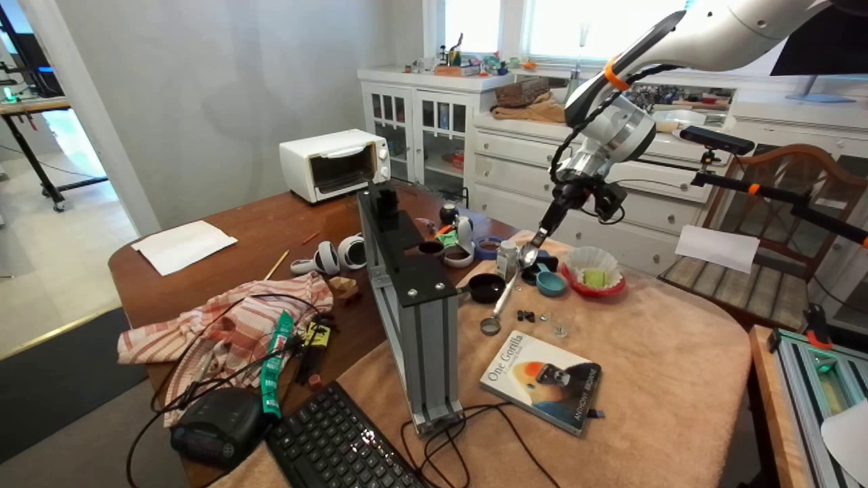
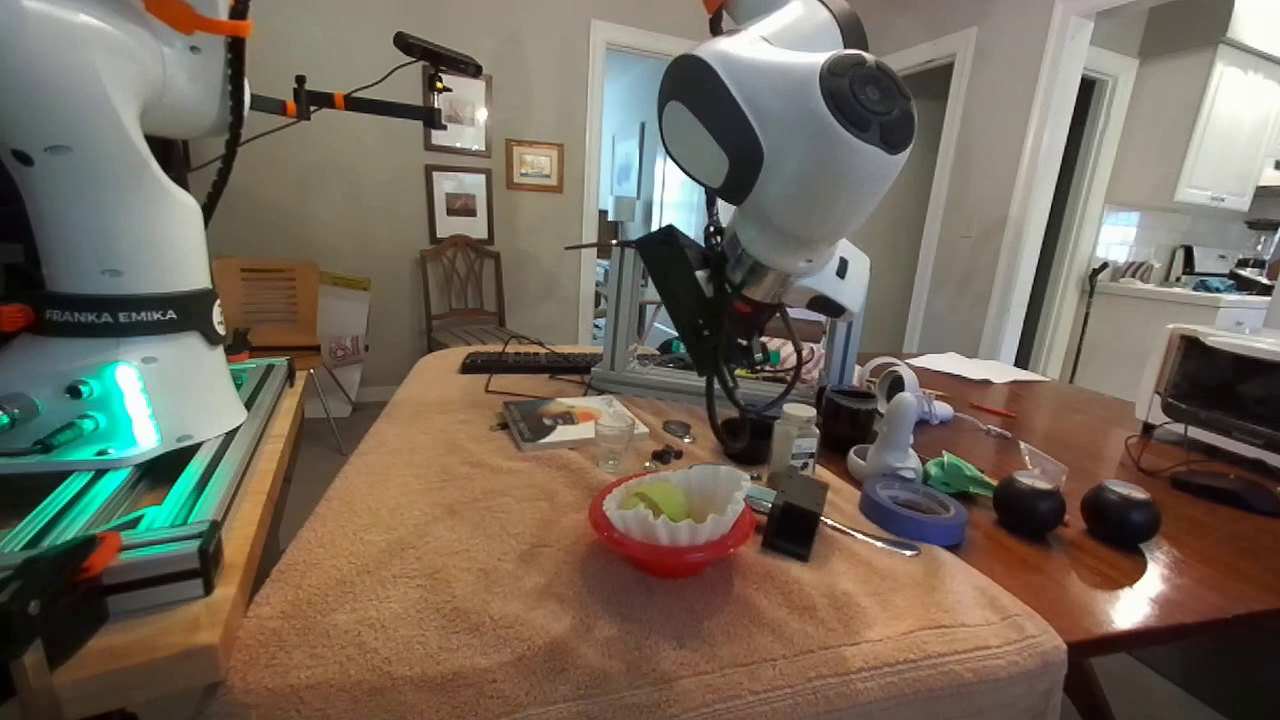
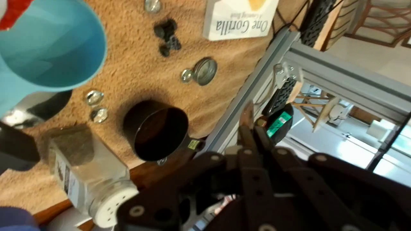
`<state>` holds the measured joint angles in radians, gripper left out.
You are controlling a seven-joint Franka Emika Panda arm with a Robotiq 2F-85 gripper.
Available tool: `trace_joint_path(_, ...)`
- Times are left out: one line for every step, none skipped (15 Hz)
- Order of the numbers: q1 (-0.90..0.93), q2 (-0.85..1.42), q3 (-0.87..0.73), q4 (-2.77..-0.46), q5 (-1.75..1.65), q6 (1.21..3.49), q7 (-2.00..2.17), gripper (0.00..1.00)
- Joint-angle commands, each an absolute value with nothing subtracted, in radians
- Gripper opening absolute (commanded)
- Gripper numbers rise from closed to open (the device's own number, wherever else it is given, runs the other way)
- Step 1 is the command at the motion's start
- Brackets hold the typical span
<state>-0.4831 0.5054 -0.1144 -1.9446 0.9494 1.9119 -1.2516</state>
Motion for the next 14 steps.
trace_joint_path(-0.406, 0.505, -0.145, -1.931, 0.965, 2.051, -1.236, 0.01)
trace_joint_path(-0.397, 0.51, -0.151, -1.914, 0.936, 2.053, -1.208, 0.01)
trace_joint_path(-0.389, 0.517, -0.158, -1.894, 0.906, 2.044, -1.174, 0.01)
trace_joint_path(-0.385, 0.521, -0.162, -1.878, 0.89, 2.038, -1.152, 0.01)
trace_joint_path(-0.385, 0.531, -0.17, -1.85, 0.855, 2.006, -1.114, 0.01)
trace_joint_path(-0.389, 0.541, -0.174, -1.821, 0.817, 1.97, -1.078, 0.01)
trace_joint_path(-0.399, 0.552, -0.175, -1.787, 0.772, 1.912, -1.034, 0.01)
trace_joint_path(-0.411, 0.566, -0.17, -1.751, 0.735, 1.839, -1.007, 0.01)
trace_joint_path(-0.411, 0.525, -0.155, -1.828, 0.791, 1.94, -1.072, 0.06)
trace_joint_path(-0.416, 0.531, -0.156, -1.806, 0.768, 1.899, -1.049, 0.06)
trace_joint_path(-0.42, 0.537, -0.157, -1.79, 0.756, 1.88, -1.036, 0.06)
trace_joint_path(-0.421, 0.542, -0.157, -1.781, 0.751, 1.875, -1.031, 0.06)
trace_joint_path(-0.422, 0.546, -0.156, -1.777, 0.75, 1.875, -1.029, 0.01)
trace_joint_path(-0.422, 0.556, -0.156, -1.772, 0.753, 1.892, -1.035, 0.01)
